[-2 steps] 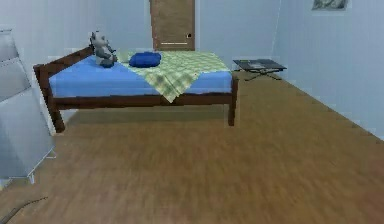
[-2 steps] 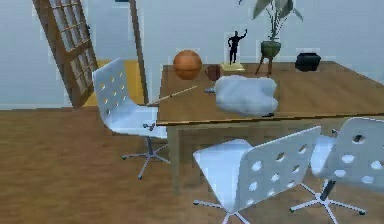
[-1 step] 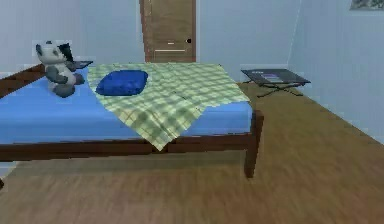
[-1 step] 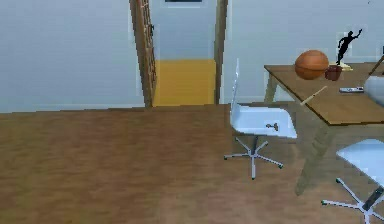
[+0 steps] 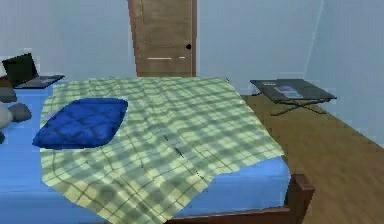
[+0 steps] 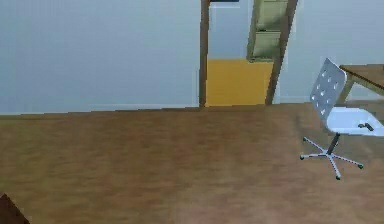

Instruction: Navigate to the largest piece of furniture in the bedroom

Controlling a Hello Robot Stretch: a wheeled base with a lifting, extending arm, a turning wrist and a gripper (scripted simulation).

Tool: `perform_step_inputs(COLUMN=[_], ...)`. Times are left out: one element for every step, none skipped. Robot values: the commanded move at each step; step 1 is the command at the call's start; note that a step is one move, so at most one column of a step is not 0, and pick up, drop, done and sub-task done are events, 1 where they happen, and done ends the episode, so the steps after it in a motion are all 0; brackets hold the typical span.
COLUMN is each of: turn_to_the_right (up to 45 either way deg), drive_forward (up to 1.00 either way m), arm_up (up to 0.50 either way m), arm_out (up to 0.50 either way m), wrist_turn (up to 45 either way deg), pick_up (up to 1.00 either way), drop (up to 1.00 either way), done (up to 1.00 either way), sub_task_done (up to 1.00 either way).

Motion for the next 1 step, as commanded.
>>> perform_step_inputs(turn_to_the_right=[-24.0], drive_forward=[0.0], arm_up=[0.0], arm_out=[0.0], wrist_turn=[0.0], pick_up=[0.0], drop=[0.0], done=[0.0], sub_task_done=[0.0])
